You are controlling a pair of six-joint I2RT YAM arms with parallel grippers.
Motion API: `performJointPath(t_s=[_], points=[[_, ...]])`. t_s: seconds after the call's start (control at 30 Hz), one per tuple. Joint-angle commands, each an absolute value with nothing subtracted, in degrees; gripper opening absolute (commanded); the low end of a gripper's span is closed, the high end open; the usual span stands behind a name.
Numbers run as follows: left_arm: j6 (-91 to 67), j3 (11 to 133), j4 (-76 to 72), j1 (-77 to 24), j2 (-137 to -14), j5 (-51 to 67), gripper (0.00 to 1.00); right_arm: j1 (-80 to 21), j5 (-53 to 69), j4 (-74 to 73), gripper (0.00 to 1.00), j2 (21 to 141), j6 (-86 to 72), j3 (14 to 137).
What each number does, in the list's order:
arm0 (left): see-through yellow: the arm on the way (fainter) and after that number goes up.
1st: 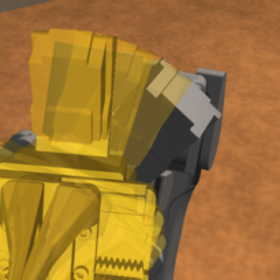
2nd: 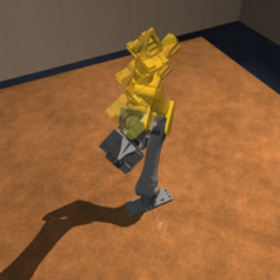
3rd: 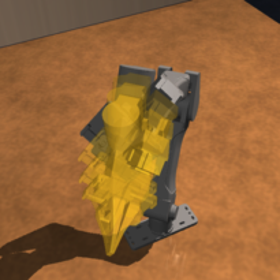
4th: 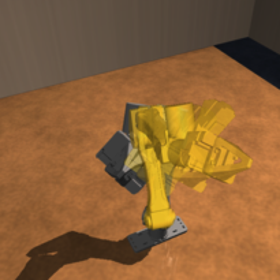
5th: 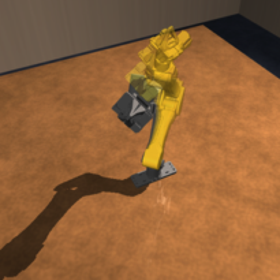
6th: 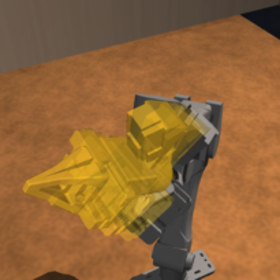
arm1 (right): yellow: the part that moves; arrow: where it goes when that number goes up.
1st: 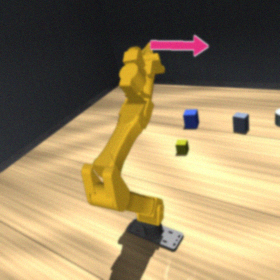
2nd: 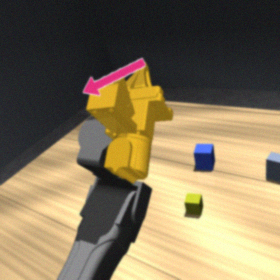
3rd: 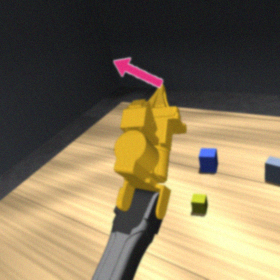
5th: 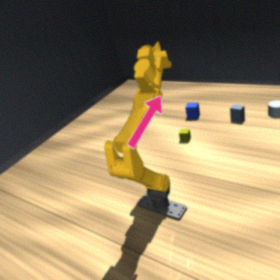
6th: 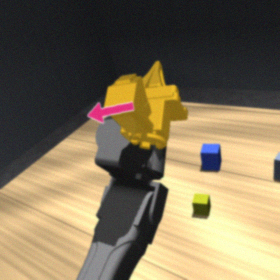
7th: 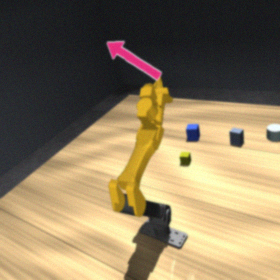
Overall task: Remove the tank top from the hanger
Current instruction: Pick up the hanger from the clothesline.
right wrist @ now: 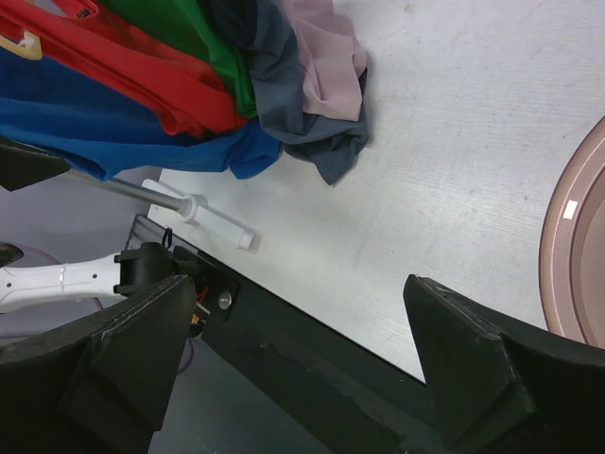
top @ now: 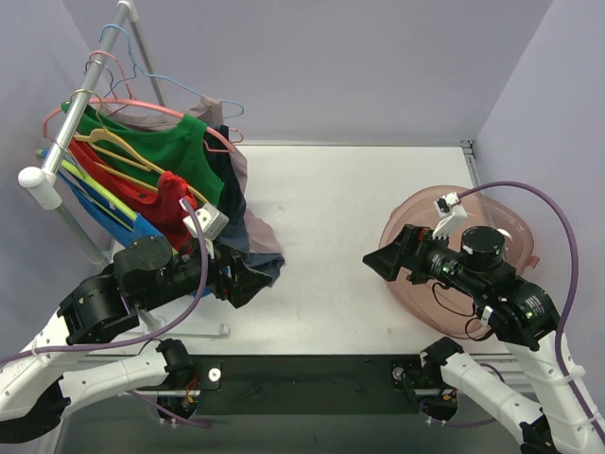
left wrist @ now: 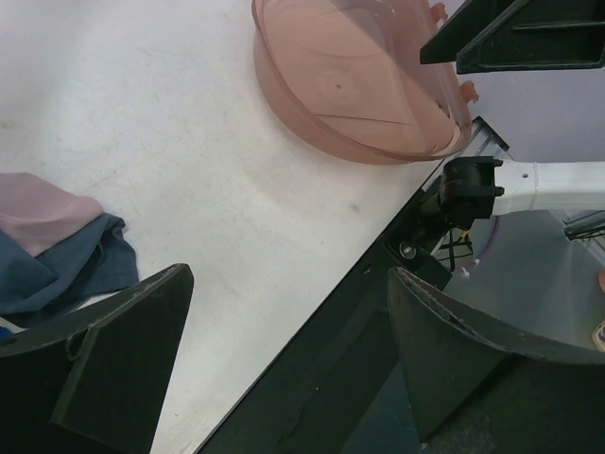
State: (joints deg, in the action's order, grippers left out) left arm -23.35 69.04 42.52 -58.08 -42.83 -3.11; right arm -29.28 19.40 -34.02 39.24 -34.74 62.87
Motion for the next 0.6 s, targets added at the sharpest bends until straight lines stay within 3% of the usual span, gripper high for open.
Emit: performJointPath(t_s=[0.0,0.27,0.57], points=[[-23.73,70.93,38.67,-58.27,-43.15,-2.20,0.95,-29.09,18.73,-31.99,1.00,38.94,-35.33,63.11],[-22.85,73.02,37.79,-58.36,-44.03,-2.54,0.95,-29.27,21.00,-31.38,0.99,39.81,-33.93,63.37],[-18.56,85.50,35.95,-58.36,-47.27,-5.18,0.94,-32.16,23.82,-17.86,0.89,43.76,-36.12,64.07]])
